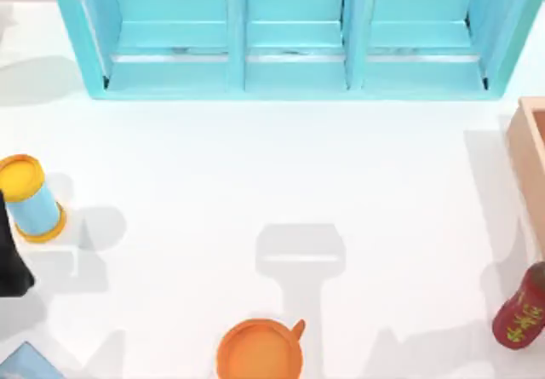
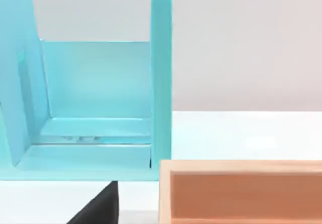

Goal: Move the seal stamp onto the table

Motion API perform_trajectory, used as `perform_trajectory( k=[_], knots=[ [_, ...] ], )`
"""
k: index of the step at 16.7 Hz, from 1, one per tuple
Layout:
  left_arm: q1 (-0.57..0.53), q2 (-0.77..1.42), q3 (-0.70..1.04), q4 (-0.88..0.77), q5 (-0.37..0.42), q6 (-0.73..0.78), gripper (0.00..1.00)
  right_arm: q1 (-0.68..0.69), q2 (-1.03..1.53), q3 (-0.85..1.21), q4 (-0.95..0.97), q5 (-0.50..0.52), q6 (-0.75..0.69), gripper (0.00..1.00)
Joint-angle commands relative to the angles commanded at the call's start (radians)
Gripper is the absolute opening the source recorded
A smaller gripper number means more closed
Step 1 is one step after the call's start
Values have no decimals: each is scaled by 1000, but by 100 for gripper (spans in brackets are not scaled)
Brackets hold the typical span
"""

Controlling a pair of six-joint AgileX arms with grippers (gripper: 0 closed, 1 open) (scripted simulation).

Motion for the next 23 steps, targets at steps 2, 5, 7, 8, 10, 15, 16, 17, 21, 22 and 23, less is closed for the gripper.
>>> perform_trajectory(
  k=[2,5,7,8,10,15,16,17,21,22,23],
  knots=[
    [0,0,0,0,0,0,100,0,1,1,-1,0,0,100],
    [0,0,0,0,0,0,100,-19,65,63,-61,1,-19,100],
    [0,0,0,0,0,0,100,-44,160,153,-145,1,-44,100],
    [0,0,0,0,0,0,100,-60,224,209,-199,1,-60,100],
    [0,0,0,0,0,0,100,-94,382,338,-323,1,-94,100],
    [0,0,0,0,0,0,100,-193,880,687,-679,-1,-189,100],
    [0,0,0,0,0,0,100,-213,971,755,-750,-2,-208,100],
    [0,0,0,0,0,0,100,-232,1055,821,-819,-2,-227,100],
    [0,0,0,0,0,0,100,-299,1359,1060,-1055,-2,-293,100],
    [0,0,0,0,0,0,100,-313,1420,1110,-1101,-2,-307,100],
    [0,0,0,0,0,0,100,-325,1471,1154,-1142,-1,-319,100]
  ],
)
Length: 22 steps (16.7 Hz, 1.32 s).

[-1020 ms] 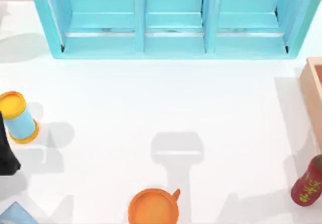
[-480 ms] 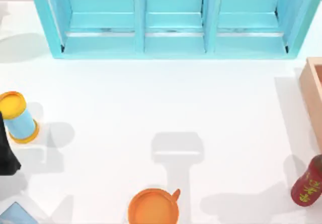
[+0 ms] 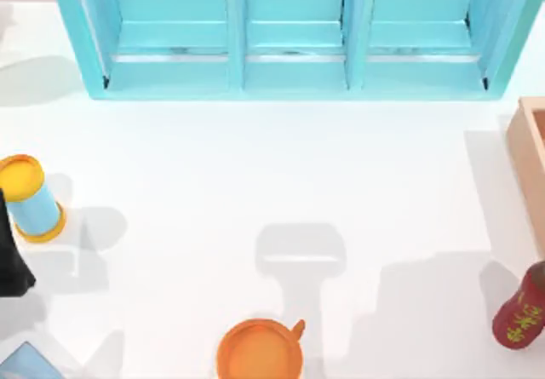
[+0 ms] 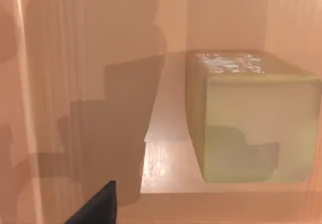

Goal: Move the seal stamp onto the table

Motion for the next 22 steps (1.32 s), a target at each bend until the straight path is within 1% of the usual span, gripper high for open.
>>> perform_trajectory(
  k=[4,11,14,19,22],
  knots=[
    [0,0,0,0,0,0,100,-28,119,107,-94,1,-28,100],
    [0,0,0,0,0,0,100,-26,127,96,-81,1,-27,100],
    [0,0,0,0,0,0,100,-26,154,26,12,1,-25,100],
    [0,0,0,0,0,0,100,-26,217,-131,247,1,-24,100],
    [0,0,0,0,0,0,100,-26,237,-180,306,1,-24,100]
  ],
)
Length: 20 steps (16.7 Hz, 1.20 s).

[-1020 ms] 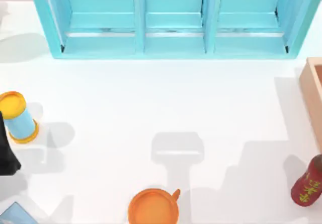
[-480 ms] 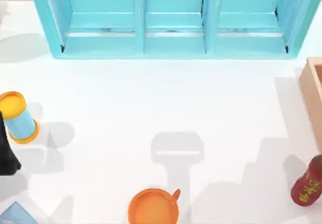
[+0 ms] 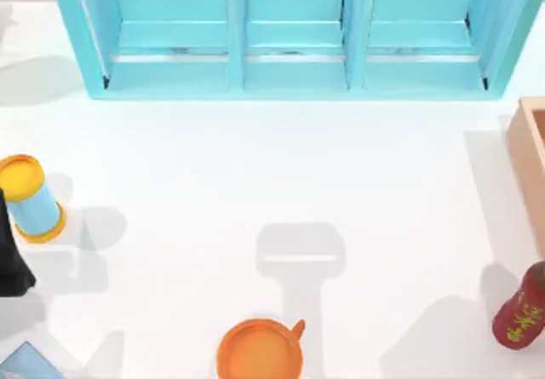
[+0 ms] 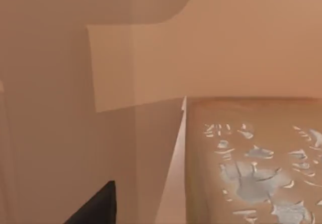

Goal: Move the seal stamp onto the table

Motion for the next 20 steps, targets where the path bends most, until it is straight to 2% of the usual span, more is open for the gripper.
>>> perform_trajectory(
  k=[4,17,20],
  knots=[
    [0,0,0,0,0,0,100,0,0,-1,1,0,0,100],
    [0,0,0,0,0,0,100,0,0,-1,1,0,0,2],
    [0,0,0,0,0,0,100,0,0,-1,1,0,0,0]
  ],
)
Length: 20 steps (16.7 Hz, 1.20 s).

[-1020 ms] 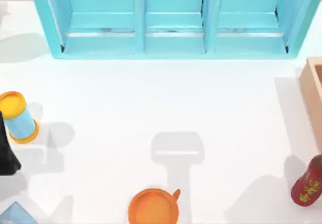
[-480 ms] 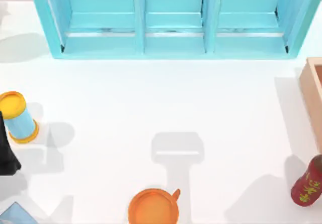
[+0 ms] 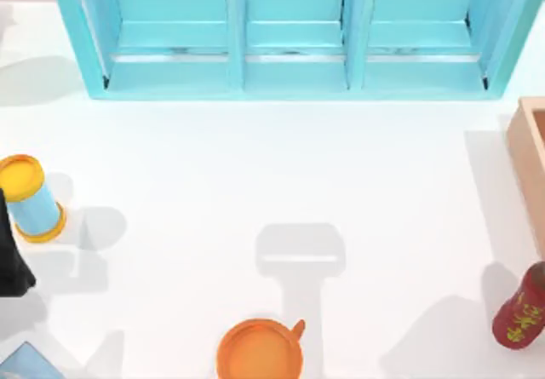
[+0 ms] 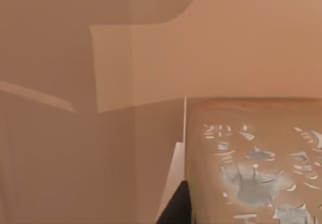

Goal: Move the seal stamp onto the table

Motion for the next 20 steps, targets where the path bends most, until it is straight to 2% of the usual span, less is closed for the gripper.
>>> perform_trajectory(
  k=[9,12,17,20],
  knots=[
    [0,0,0,0,0,0,100,22,-7,38,-36,10,38,0],
    [0,0,0,0,0,0,100,107,-18,153,-145,27,154,0],
    [0,0,0,0,0,0,100,331,-63,357,-388,30,417,0],
    [0,0,0,0,0,0,100,454,-104,426,-518,17,514,0]
  ],
)
